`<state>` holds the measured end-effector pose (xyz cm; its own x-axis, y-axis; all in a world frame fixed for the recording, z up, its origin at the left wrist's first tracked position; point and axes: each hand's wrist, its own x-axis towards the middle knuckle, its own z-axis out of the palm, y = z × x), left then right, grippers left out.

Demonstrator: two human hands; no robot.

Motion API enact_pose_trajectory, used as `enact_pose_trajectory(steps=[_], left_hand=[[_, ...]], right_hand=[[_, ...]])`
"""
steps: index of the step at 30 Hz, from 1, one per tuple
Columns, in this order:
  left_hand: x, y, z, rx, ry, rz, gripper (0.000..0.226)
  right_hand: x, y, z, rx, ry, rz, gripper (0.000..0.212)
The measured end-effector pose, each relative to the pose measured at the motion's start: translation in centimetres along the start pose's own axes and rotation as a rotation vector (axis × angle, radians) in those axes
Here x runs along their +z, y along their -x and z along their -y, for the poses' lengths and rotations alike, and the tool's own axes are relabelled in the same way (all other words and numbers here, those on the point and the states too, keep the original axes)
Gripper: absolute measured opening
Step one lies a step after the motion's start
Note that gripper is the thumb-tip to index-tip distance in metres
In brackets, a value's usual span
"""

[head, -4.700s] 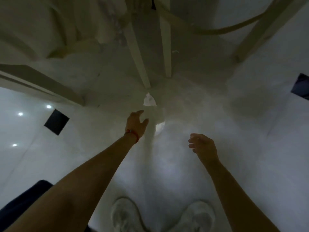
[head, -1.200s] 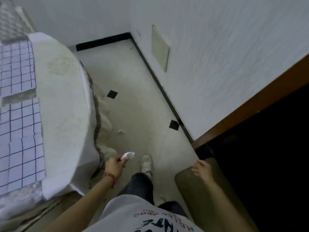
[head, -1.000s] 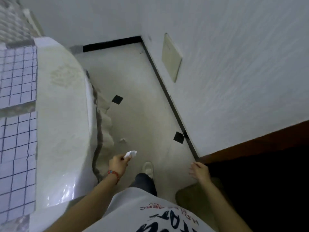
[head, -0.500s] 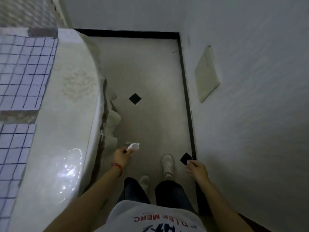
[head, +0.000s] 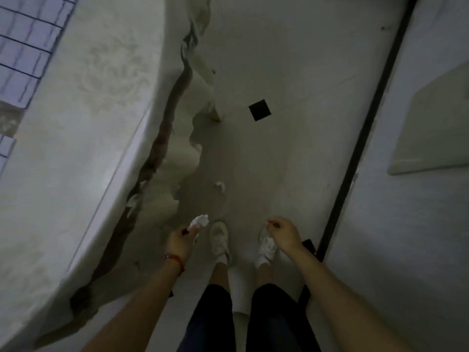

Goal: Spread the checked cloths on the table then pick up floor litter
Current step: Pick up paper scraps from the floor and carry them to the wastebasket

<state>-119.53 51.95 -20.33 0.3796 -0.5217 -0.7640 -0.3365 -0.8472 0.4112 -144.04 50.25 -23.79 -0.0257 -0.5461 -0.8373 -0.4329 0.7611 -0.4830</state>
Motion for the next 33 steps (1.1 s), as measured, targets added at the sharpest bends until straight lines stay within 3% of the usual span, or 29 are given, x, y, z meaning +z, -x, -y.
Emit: enact_pose_trajectory(steps=[5, 10, 18, 24, 30, 33], left_hand=[[5.1, -8.0, 2.1, -0.008, -0.069, -0.054, 0.027], [10.8, -18.2, 6.1, -0.058, -0.066, -0.122, 0.032], [17.8, -33.4, 13.2, -0.049, 0.024, -0.199, 0.03], [19.3, -38.3, 19.0, -0.094, 0.069, -0.211, 0.029], [19.3, -40.1, 22.6, -0.149, 0.062, -0.243, 0.028], [19.7, -40.6, 23.3, -0.148, 0.073, -0.246, 0.028]], right_hand=[[3.7, -11.7, -1.0, -0.036, 0.083, 0.068, 0.032], [8.8, -23.8, -4.4, -0.104, 0.256, 0.165, 0.037], [17.7, -39.6, -9.9, -0.24, 0.401, 0.148, 0.042], [24.0, -45.8, -12.5, -0.387, 0.537, 0.117, 0.042], [27.8, -48.8, -12.9, -0.68, 0.866, 0.052, 0.066], [27.9, -50.4, -13.0, -0.71, 0.954, 0.056, 0.06]])
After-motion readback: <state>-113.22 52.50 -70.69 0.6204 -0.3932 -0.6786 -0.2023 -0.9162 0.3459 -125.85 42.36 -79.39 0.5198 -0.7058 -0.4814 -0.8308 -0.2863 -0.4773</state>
